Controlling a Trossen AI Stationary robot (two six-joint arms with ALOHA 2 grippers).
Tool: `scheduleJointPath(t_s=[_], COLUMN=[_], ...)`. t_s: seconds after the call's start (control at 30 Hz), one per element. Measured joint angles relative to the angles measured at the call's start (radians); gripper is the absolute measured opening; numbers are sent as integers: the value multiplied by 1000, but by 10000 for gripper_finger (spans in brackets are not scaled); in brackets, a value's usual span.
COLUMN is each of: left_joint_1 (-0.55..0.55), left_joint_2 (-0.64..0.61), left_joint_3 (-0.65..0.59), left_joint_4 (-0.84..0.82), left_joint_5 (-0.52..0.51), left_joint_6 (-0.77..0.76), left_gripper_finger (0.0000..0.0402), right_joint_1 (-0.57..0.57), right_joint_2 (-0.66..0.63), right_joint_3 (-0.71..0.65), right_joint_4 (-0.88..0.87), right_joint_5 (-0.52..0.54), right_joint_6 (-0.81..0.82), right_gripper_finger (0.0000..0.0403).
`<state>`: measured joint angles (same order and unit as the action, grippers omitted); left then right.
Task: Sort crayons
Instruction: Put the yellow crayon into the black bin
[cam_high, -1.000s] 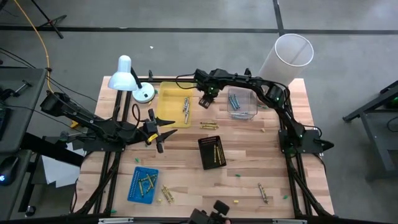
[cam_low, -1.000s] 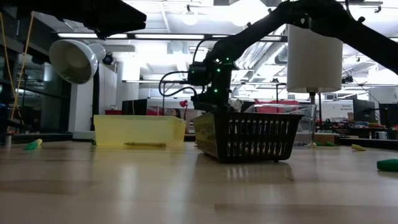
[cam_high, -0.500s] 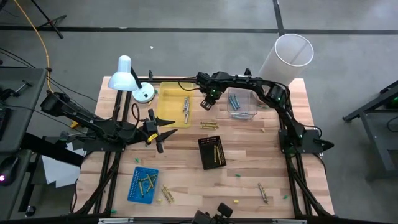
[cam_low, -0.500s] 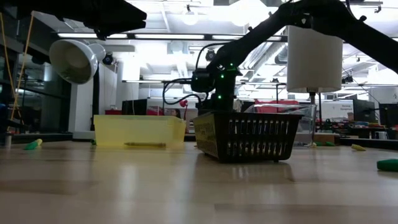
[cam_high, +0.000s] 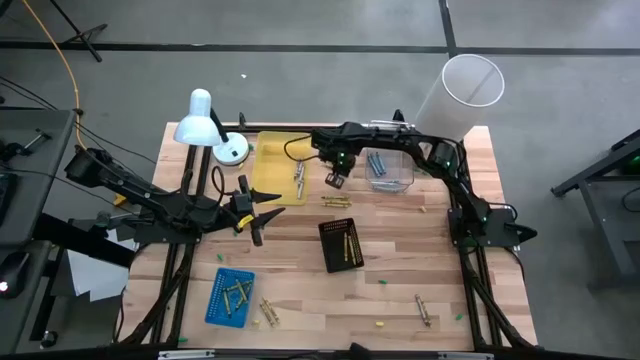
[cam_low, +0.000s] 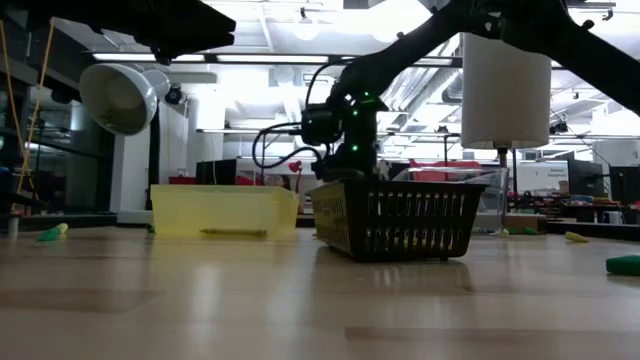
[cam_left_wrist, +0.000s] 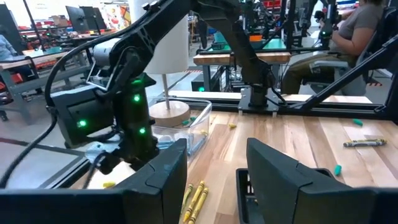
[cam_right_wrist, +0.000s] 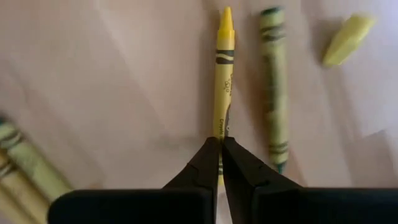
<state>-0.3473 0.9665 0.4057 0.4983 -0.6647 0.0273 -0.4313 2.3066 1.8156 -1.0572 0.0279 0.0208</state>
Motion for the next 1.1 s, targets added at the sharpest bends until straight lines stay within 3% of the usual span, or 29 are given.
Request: scheduleJointPath(t_s=[0.4,0.77,0.87,1.1], left_joint_1=[-30,-33,-33,-33], left_joint_2=[0,0,0,0], left_joint_3=[0,0,0,0], left_joint_4=[0,0,0,0], left_joint_5=[0,0,0,0], left_joint_6=[1,1,2,2], left_gripper_finger=[154,154,154,154], right_joint_1=[92,98,99,99], right_joint_2=[1,1,1,0], right_joint_3=[-2,-4,-4,-46], right_joint_4=[-57,-34,2,61], right_joint_5=[-9,-14,-23,-29], right_joint_6=[-1,32,32,64], right_gripper_finger=[10,14,32,115])
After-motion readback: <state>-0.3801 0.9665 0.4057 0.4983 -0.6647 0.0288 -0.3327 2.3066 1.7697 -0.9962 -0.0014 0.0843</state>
